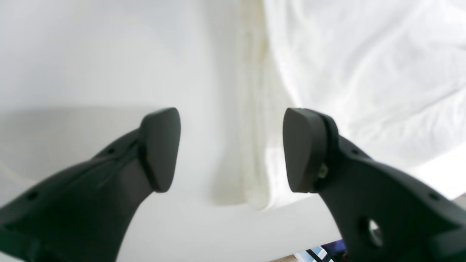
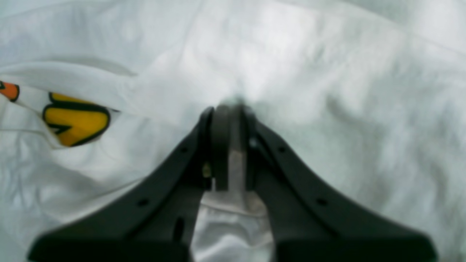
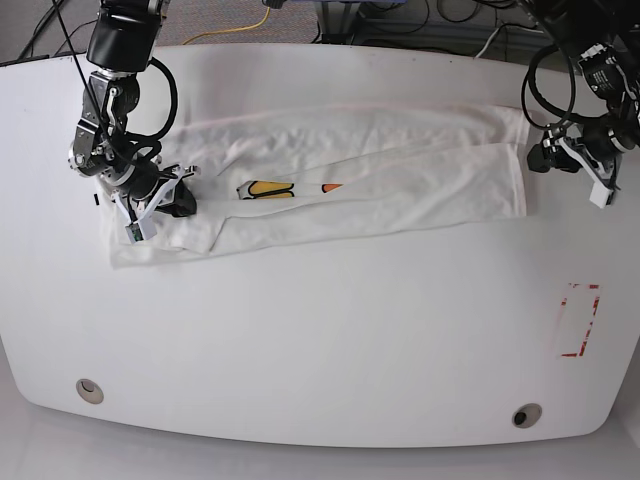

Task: Layout the t-shirt on the table in an organized manner, then fold the t-shirt properly
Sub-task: 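Move the left gripper to the strip's end and grasp it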

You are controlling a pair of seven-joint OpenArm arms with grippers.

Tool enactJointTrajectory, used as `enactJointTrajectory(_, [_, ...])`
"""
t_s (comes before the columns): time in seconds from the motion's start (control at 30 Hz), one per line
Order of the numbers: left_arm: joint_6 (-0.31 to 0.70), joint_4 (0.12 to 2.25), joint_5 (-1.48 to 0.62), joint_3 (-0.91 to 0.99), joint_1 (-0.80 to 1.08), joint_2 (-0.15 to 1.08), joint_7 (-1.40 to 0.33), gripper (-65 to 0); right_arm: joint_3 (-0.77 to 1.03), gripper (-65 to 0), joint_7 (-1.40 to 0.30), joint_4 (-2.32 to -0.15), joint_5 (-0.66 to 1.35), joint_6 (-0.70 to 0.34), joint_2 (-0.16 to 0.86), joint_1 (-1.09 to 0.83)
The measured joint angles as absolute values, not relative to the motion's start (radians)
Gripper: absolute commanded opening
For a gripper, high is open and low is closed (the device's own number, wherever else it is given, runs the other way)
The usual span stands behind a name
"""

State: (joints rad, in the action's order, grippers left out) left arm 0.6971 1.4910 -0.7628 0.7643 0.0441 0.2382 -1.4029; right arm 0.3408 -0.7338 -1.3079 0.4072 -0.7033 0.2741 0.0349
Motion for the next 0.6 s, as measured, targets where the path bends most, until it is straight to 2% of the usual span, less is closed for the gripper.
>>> enactJointTrajectory(0.33, [0.697,1.417,-0.765,0.754,0.042,0.212,-1.402,-23.5,0.341,-58.8,-0.734,-1.308,0.407,-0.703,0.274,0.035])
enactJointTrajectory(0.6, [0.698,1.360,-0.798,0.670,0.017,0.214,-1.357,-23.6,0.341,-58.8,-0.734,-1.309,0.406,-0.703,0.272,0.035])
